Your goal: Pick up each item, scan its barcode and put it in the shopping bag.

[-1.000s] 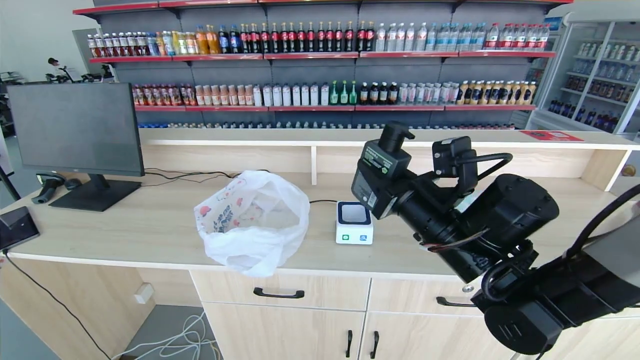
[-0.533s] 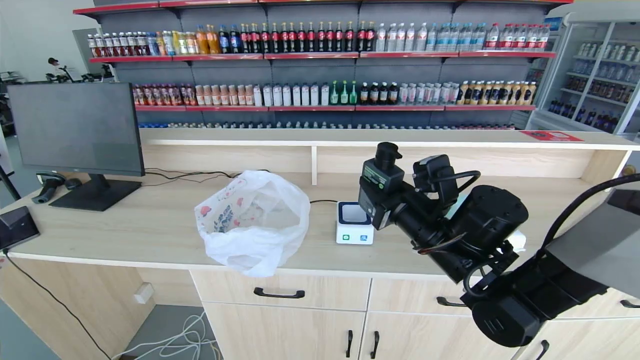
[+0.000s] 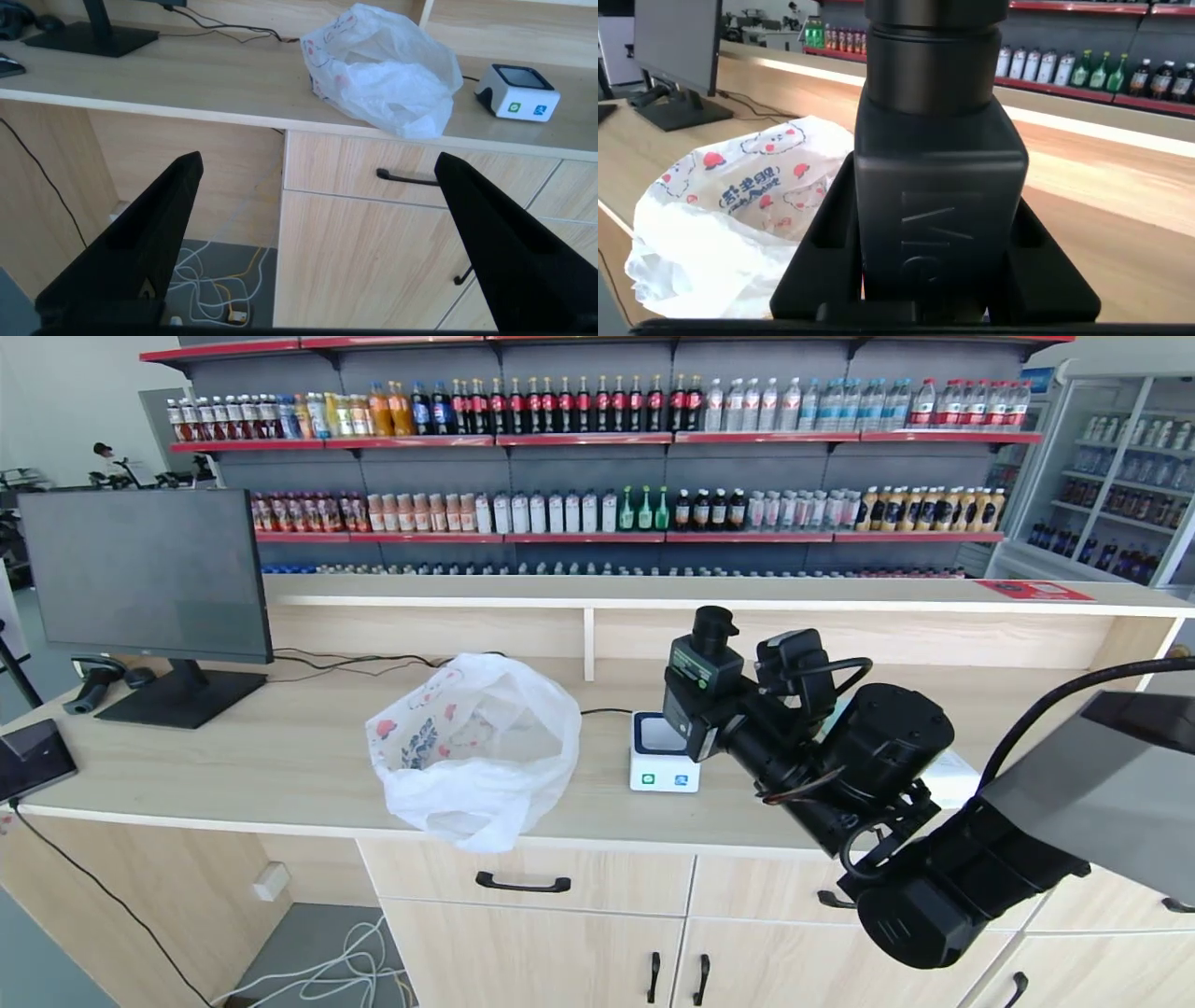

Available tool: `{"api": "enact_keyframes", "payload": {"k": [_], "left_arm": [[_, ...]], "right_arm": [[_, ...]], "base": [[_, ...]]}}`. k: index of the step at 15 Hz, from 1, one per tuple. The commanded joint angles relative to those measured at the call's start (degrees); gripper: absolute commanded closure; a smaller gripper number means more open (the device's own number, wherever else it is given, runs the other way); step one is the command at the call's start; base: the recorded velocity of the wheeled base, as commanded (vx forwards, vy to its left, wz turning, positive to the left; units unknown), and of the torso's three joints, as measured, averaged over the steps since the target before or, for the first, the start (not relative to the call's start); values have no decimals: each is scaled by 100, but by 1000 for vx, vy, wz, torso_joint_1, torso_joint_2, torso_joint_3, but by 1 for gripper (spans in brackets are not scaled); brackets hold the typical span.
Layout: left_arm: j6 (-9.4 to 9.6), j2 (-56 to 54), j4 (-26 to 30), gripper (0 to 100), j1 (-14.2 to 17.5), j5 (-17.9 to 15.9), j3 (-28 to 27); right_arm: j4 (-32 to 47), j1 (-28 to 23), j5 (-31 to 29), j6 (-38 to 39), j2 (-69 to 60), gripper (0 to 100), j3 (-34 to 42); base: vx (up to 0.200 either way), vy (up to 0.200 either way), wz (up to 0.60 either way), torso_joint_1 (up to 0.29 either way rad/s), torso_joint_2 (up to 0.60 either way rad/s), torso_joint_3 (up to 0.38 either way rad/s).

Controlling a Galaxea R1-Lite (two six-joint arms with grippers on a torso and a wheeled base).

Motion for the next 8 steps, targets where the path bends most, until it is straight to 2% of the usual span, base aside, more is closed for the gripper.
{"api": "enact_keyframes", "payload": {"k": [1,8], "left_arm": [[-2,0,0,0,1,0,1],[-2,0,0,0,1,0,1]], "right_arm": [[-6,4,12,18,-11,100,-11],[-6,-66,12,106,51,100,-28]], "base": [[0,0,600,2,12,2],[0,0,0,9,-23,-11]]}}
